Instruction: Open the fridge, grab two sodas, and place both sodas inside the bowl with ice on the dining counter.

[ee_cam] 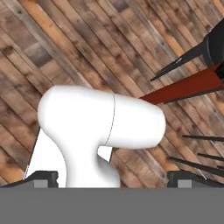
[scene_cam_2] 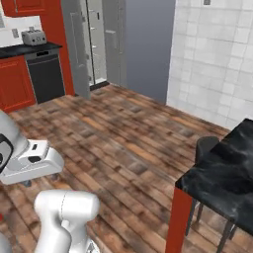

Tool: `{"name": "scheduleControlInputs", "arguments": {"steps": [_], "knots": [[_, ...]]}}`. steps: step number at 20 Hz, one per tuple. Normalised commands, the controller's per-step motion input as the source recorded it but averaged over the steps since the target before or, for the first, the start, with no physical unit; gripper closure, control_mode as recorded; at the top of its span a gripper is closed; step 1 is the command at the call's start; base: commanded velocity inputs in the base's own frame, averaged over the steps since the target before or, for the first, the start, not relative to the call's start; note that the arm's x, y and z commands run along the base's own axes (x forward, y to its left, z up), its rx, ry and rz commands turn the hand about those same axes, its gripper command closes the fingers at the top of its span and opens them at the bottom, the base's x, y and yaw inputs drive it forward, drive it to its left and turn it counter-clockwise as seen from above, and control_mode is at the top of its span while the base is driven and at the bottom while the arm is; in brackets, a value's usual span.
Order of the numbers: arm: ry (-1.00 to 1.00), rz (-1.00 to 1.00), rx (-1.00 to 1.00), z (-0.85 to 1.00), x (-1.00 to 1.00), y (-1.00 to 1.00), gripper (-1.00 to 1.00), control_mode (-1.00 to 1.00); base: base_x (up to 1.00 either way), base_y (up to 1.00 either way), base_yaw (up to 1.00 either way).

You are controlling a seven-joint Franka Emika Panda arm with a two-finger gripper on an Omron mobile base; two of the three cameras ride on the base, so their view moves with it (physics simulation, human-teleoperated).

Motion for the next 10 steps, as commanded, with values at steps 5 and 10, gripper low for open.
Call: {"name": "scheduleControlInputs", "arguments": {"steps": [5, 10], "knots": [[0.0, 0.0, 0.0, 0.0, 0.0, 0.0, -1.0, 1.0, 0.51, 0.18, 0.45], [0.0, 0.0, 0.0, 0.0, 0.0, 0.0, -1.0, 1.0, 0.98, 0.0, 0.37]]}}
